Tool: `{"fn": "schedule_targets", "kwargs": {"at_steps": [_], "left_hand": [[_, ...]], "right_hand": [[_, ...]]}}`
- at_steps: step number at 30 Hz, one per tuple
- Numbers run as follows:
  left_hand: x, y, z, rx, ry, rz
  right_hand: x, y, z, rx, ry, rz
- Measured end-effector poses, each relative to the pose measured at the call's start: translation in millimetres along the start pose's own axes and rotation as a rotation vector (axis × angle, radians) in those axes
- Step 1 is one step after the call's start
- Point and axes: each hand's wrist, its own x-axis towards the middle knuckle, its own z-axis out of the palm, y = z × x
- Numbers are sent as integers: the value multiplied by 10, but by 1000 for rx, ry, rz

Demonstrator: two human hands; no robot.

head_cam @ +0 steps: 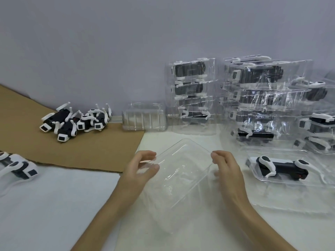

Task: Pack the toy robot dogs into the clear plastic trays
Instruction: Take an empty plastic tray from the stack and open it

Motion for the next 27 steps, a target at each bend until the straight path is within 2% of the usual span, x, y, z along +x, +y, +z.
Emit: {"fn": "schedule_targets", "kwargs": {"at_steps": [5, 13, 19, 23, 27], "left_hand": [[111, -21, -129, -36, 260, 34], [706, -31, -517, 198, 391, -9], [1656, -72, -991, 101, 414, -211], [2062, -4, -1176, -47, 407, -297], [2292, -85, -1173, -76, 381, -384]], "right_hand": [[-86, -10, 33, -18, -48, -22], [-145, -63, 32, 138, 135, -228], [-77, -75, -23, 205, 228, -298], [6, -14, -57, 265, 238, -265], [103, 42, -103, 305, 239, -233]]}}
